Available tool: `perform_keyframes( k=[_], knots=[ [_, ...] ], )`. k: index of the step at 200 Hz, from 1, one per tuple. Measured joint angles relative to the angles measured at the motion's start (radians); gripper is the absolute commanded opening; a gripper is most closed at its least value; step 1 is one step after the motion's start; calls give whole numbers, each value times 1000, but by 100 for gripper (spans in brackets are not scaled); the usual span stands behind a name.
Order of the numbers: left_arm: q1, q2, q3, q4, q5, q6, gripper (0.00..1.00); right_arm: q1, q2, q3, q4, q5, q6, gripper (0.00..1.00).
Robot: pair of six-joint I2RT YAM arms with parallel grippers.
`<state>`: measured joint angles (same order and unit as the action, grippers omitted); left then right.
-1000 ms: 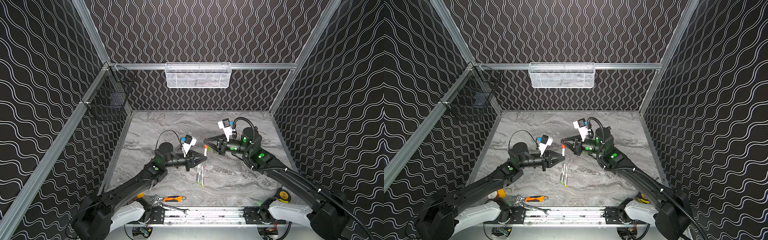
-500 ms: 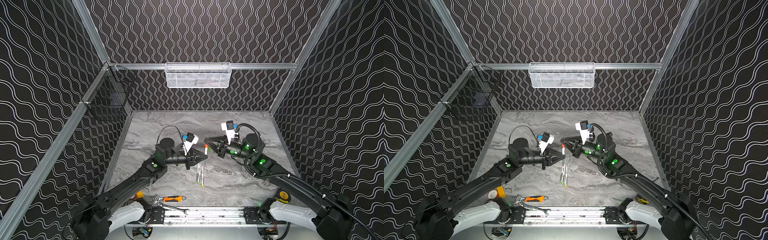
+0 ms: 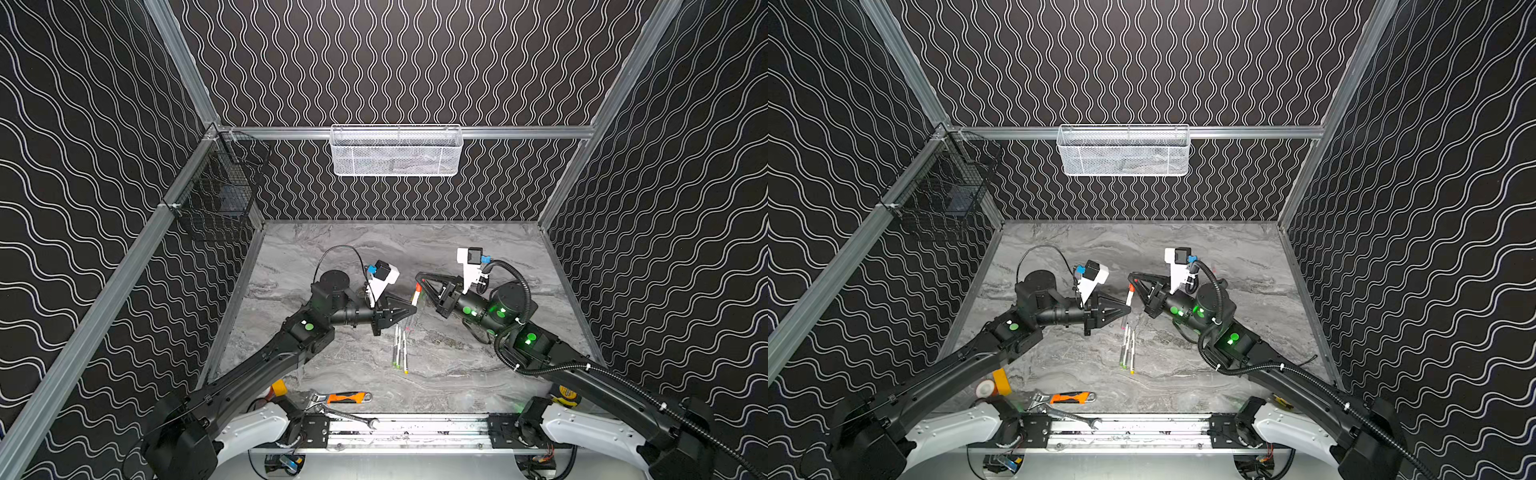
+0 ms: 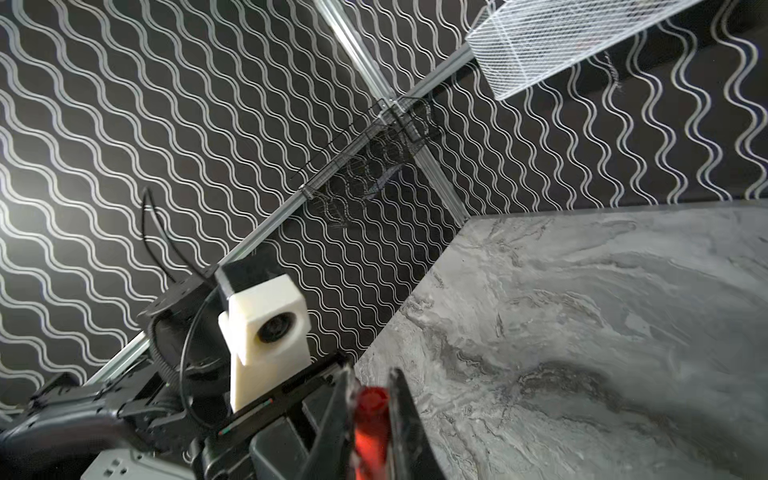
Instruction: Insert the pens into the pen caps
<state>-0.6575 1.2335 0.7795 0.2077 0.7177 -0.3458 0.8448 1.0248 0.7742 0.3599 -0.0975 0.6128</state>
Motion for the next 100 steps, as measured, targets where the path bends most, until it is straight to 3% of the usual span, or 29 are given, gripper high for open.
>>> perform_keyframes(
  k=[49,100],
  knots=[
    [0,0,-2,0,-19,-30,0,64,14,37,-80,176,68,0],
    [1,-5,-2,-41,13,-43,0,69,3,-5,-31,138,10,0]
  ],
)
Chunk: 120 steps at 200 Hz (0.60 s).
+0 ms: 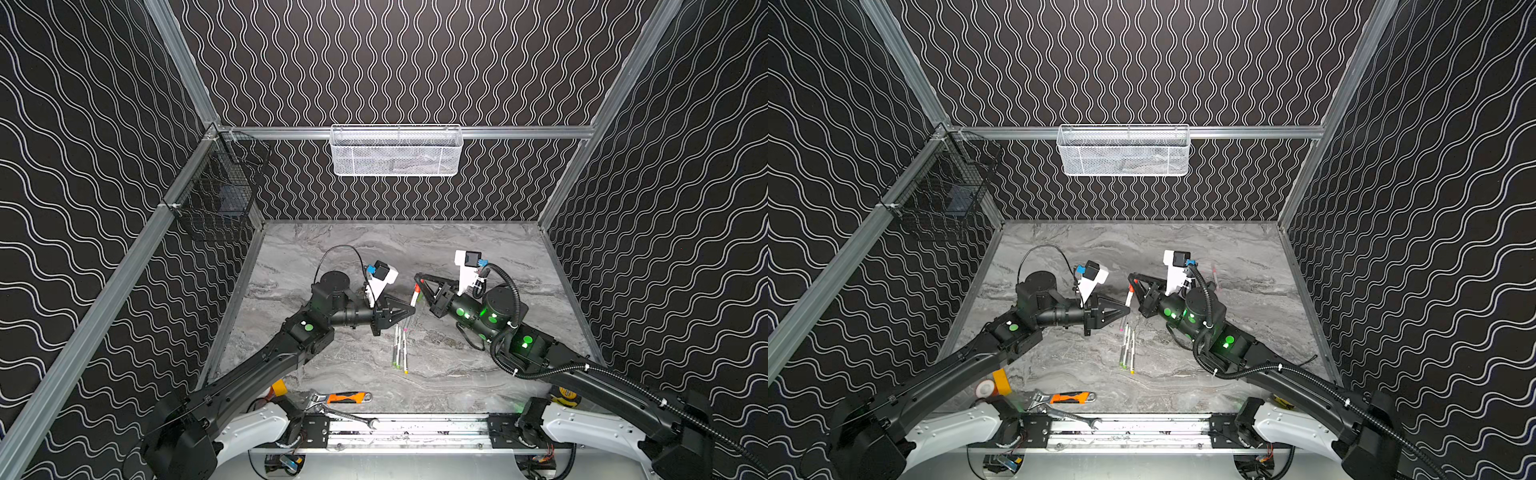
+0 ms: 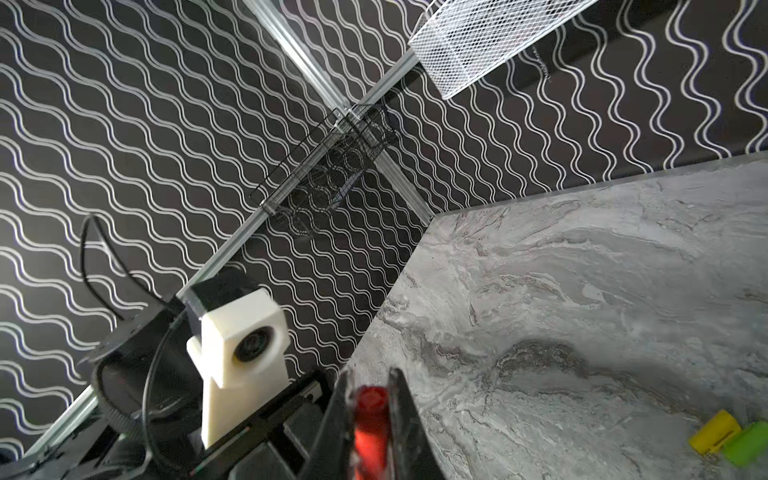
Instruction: Insert the pens into the pen caps
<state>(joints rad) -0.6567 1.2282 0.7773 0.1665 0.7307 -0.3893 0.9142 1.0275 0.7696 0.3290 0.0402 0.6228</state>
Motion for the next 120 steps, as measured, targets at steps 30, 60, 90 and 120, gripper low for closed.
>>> perform_keyframes(
  k=[30,60,90,120],
  knots=[
    [0,-11,0,5,63,-3,0,-12,-11,-3,29,-127,-78,0],
    [0,-25,0,12,122,-26,0,-38,-8,10,33,-274,-147,0],
    [2,-43,0,11,150,-39,0,-64,-7,14,34,-384,-190,0],
    [13,-44,6,8,192,-61,0,-93,-11,-8,80,-470,-196,0]
  ],
)
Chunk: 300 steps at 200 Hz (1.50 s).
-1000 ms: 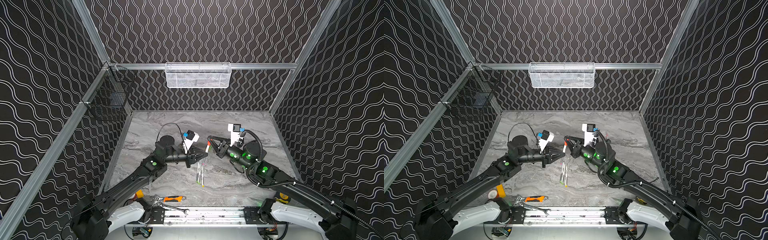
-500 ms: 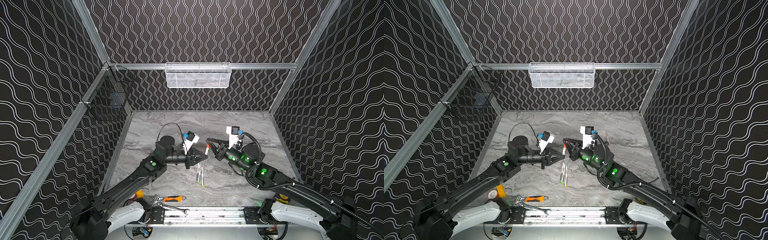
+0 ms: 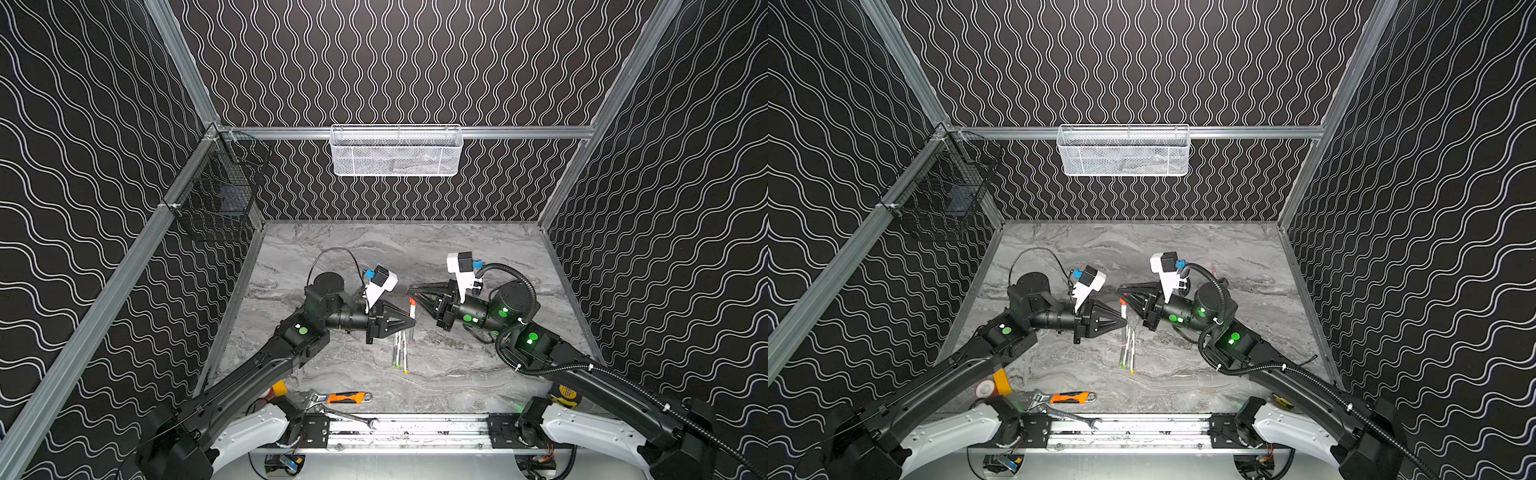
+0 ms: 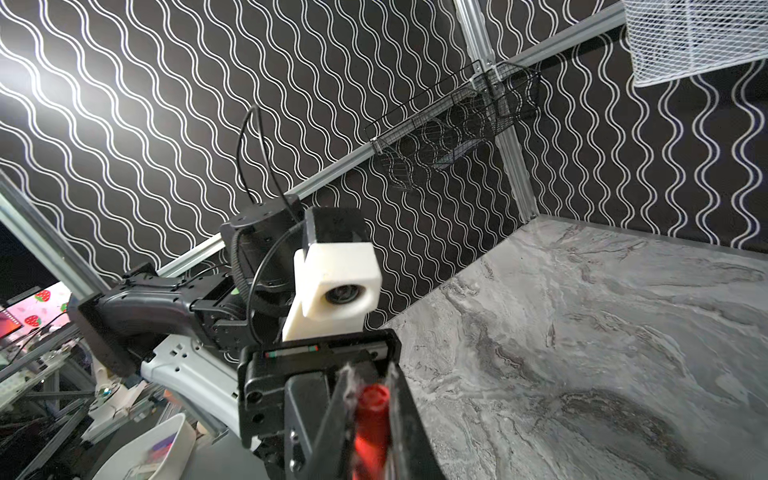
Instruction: Insert the pens into the pen caps
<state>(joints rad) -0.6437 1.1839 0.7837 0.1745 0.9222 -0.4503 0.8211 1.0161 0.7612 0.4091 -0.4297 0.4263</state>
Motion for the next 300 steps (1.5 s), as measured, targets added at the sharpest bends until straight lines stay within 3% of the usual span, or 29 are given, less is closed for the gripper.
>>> perform_keyframes(
  k=[59,137,181,195,219,229,236,238,267,300],
  knots=[
    [11,22,8,14,48,-40,0,-20,13,-8,27,-60,18,0],
    [22,41,1,95,31,-93,0,-20,1,-14,31,55,167,0],
    [30,45,1,262,32,-107,0,-20,-6,36,27,87,191,0],
    [31,46,1,288,32,-117,10,-19,-8,47,26,95,191,0],
    [31,45,2,337,21,-118,44,-24,-21,63,-23,100,195,0],
    [35,37,13,395,-2,-118,67,-36,-23,66,-109,76,202,0],
    [40,32,13,403,-2,-116,94,-50,-20,77,-125,76,197,0],
    [40,32,14,414,-2,-116,97,-56,-20,81,-136,78,193,0],
    [36,18,16,493,21,-93,99,-135,-20,89,-267,83,190,0],
    [35,21,25,438,16,-42,99,-168,-12,124,-293,46,171,0]
  ],
)
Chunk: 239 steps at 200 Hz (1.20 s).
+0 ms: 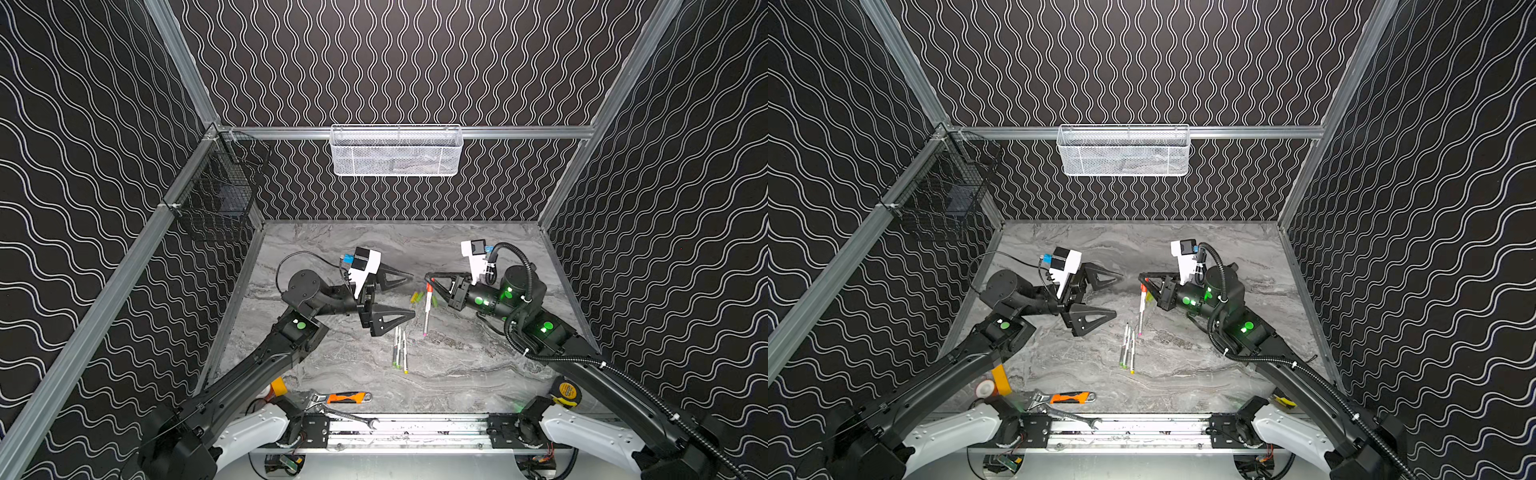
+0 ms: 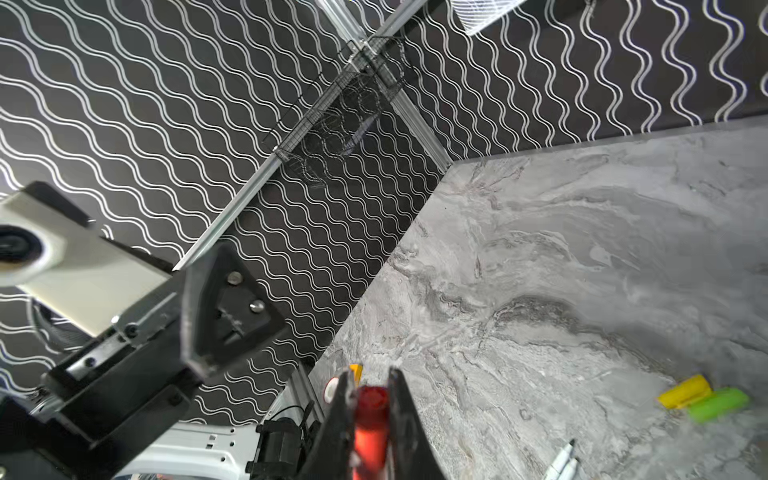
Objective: Insert the pens into the pen caps
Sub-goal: 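Grip the capped marker with the right gripper while the left gripper opens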
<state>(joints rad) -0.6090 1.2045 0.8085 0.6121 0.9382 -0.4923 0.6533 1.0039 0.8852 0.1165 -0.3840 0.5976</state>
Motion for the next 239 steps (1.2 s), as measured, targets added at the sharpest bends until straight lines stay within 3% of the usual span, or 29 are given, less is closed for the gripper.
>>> perform_keyframes(
  k=[72,111,125,163,188,202,239],
  knots=[
    [-36,90,24,-52,22,27,99,-1,-15,2,150,-259,-86,0],
    [-65,126,23,19,86,-10,93,-1,-8,2,212,-317,-98,0],
    [-76,134,24,33,102,-20,83,-1,-3,1,228,-332,-101,0],
    [-88,159,29,47,131,-29,39,-1,-1,0,268,-344,-101,0],
    [-90,167,33,46,125,-29,18,2,5,0,293,-363,-100,0],
    [-90,174,36,52,117,-39,0,6,6,0,299,-377,-100,0],
    [-91,186,36,96,119,-81,0,22,0,-10,315,-349,-113,0]
  ],
)
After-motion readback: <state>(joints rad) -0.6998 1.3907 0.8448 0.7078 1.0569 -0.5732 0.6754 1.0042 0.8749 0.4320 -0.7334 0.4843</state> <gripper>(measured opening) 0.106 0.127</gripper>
